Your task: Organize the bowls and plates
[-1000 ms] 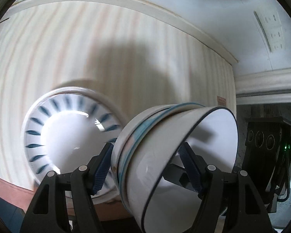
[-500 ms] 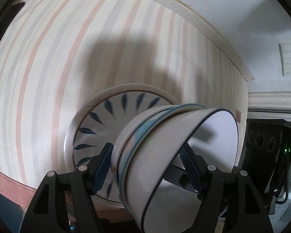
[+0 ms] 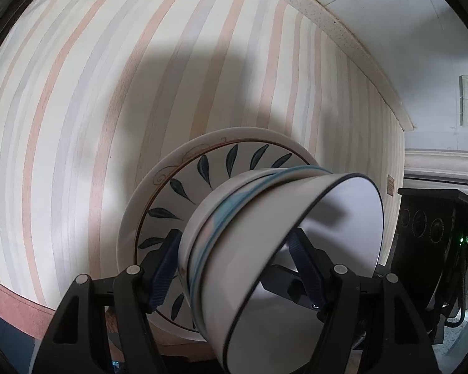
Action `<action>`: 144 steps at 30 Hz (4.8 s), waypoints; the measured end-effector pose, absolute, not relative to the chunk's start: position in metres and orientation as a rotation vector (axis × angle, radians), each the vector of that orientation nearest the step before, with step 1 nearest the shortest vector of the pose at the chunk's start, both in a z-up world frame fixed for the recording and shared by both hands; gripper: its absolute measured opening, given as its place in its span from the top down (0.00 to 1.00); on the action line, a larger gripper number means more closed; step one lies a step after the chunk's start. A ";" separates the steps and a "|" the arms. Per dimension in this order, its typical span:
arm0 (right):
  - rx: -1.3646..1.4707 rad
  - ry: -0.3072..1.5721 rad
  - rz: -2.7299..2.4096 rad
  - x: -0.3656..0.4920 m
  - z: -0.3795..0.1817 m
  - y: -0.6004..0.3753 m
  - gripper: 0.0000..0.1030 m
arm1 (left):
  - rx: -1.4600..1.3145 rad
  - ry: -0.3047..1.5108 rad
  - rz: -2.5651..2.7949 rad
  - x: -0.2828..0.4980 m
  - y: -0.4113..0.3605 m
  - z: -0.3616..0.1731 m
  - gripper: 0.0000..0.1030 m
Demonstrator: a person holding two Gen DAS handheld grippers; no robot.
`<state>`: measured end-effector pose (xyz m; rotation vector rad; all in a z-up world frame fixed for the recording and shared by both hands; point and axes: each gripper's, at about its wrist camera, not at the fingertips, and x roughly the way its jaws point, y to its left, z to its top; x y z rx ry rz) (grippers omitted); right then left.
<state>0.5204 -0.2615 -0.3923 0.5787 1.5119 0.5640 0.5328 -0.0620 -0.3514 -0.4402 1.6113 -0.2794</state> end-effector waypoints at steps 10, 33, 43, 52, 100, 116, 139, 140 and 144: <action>0.566 1.524 0.532 0.521 -0.391 -0.258 0.42 | -0.465 1.613 -0.285 0.531 -0.060 -0.352 0.34; 0.355 1.423 0.300 0.493 -0.320 -0.253 0.41 | -0.113 1.351 -0.089 0.482 -0.036 -0.266 0.34; 0.215 1.236 0.104 0.438 -0.250 -0.252 0.09 | -0.051 1.169 -0.090 0.441 -0.037 -0.211 0.06; 0.133 0.999 0.018 0.376 -0.185 -0.255 0.04 | -0.045 0.959 -0.077 0.396 -0.047 -0.149 0.00; 0.079 0.612 -0.120 -0.052 -0.039 -0.165 0.00 | 0.038 0.740 -0.042 0.044 0.012 -0.042 0.00; 0.069 0.596 -0.108 -0.057 -0.032 -0.171 0.00 | 0.032 0.727 -0.033 0.023 0.007 -0.042 0.00; 0.066 0.610 -0.093 -0.048 -0.035 -0.176 0.00 | 0.007 0.728 -0.006 0.025 0.008 -0.038 0.00; 0.064 0.610 -0.095 -0.047 -0.035 -0.177 0.00 | 0.006 0.728 -0.008 0.026 0.008 -0.038 0.00; 0.060 0.613 -0.098 -0.043 -0.036 -0.181 0.00 | 0.002 0.727 -0.014 0.028 0.007 -0.037 0.00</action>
